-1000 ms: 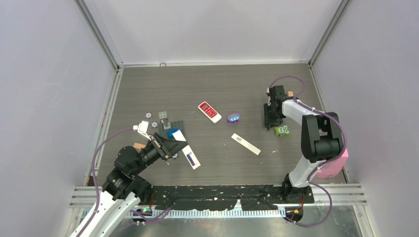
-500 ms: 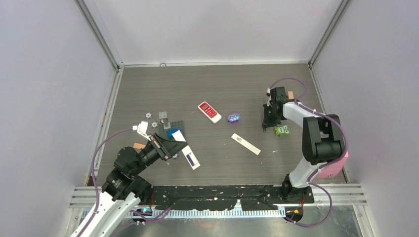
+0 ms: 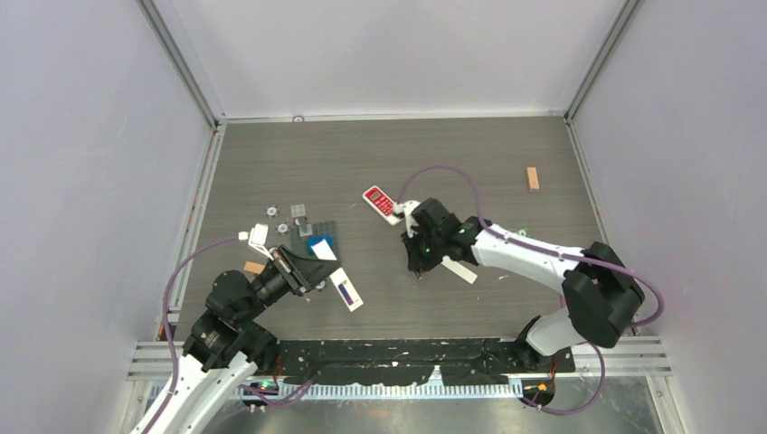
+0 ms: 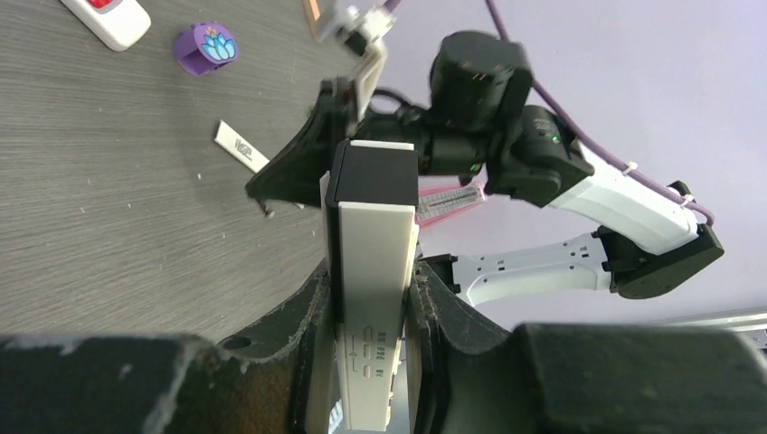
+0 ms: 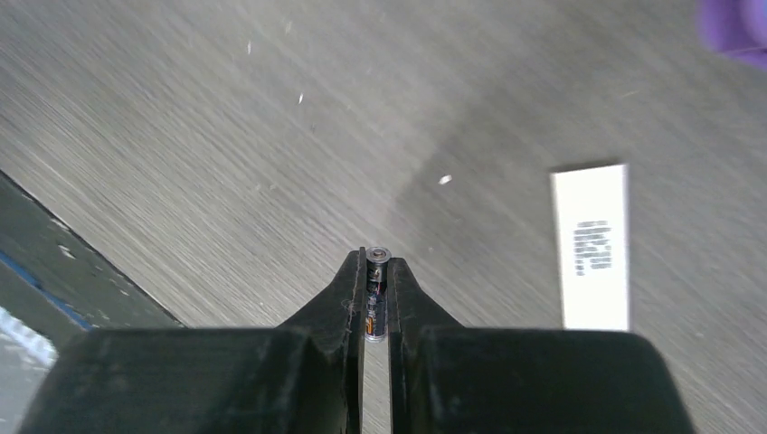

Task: Load the batteries into the remote control
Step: Place the battery at the center of the board.

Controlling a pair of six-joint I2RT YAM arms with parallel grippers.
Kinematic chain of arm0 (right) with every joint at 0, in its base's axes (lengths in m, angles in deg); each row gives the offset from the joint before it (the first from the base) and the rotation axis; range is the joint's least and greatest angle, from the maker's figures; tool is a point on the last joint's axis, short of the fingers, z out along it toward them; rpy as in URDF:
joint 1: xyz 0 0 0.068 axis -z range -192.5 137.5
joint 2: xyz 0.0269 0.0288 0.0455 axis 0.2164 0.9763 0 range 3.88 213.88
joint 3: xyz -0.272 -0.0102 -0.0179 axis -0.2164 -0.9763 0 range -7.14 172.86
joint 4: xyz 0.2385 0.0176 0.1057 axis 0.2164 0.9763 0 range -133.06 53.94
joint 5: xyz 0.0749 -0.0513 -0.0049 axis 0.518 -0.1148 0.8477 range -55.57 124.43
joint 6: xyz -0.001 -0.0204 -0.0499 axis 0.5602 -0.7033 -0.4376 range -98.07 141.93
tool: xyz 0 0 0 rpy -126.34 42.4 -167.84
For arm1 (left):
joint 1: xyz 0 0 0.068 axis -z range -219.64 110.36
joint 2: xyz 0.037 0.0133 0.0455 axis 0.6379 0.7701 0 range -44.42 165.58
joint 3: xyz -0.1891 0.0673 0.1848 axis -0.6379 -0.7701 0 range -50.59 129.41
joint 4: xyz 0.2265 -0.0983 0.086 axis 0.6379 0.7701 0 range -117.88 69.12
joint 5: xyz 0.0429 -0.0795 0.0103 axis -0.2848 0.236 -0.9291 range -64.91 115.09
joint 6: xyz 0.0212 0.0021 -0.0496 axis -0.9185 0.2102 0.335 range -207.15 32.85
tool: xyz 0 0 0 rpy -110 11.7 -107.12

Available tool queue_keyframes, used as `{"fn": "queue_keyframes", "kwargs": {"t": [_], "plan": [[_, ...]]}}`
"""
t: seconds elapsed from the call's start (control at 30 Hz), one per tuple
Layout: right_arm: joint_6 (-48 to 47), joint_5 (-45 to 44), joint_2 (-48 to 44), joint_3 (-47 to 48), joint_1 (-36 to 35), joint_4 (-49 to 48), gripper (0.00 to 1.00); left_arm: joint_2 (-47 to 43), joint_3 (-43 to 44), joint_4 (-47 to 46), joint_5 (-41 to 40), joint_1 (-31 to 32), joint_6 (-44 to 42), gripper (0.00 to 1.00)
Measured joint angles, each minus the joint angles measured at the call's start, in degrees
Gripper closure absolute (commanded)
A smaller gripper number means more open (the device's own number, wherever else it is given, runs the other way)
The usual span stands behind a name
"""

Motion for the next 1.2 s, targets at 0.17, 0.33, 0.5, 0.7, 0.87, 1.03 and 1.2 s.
{"fn": "queue_keyframes", "kwargs": {"t": [0.17,0.33,0.5,0.7,0.87,1.03,1.2], "plan": [[-3.28,-3.85,6.36,-0.35,-8.94,0.92,0.93,-0.50,1.53,1.53,-0.42,0.00,-0.68,0.99],[-8.85,-9.86,11.13,1.55,-16.35,4.26,0.88,-1.07,1.79,2.14,-0.81,0.00,-1.03,0.99],[-15.28,-14.69,14.67,5.60,-19.87,6.38,0.73,-1.16,1.79,3.06,-1.09,0.00,-1.07,0.99],[-17.25,-18.69,15.56,7.26,-20.00,8.57,0.43,-1.14,2.51,3.91,-1.25,0.00,-1.29,0.99],[-13.16,-19.52,12.83,7.13,-20.00,8.17,0.38,-1.22,4.55,5.20,-2.10,0.00,-2.58,0.99],[-4.24,-20.87,4.83,6.95,-19.65,6.38,0.40,-2.73,5.92,6.62,-3.04,0.00,-3.21,0.99],[15.96,-25.49,1.31,6.93,-18.18,6.86,0.55,-3.93,6.08,7.43,-3.61,0.00,-3.69,0.99]]}}
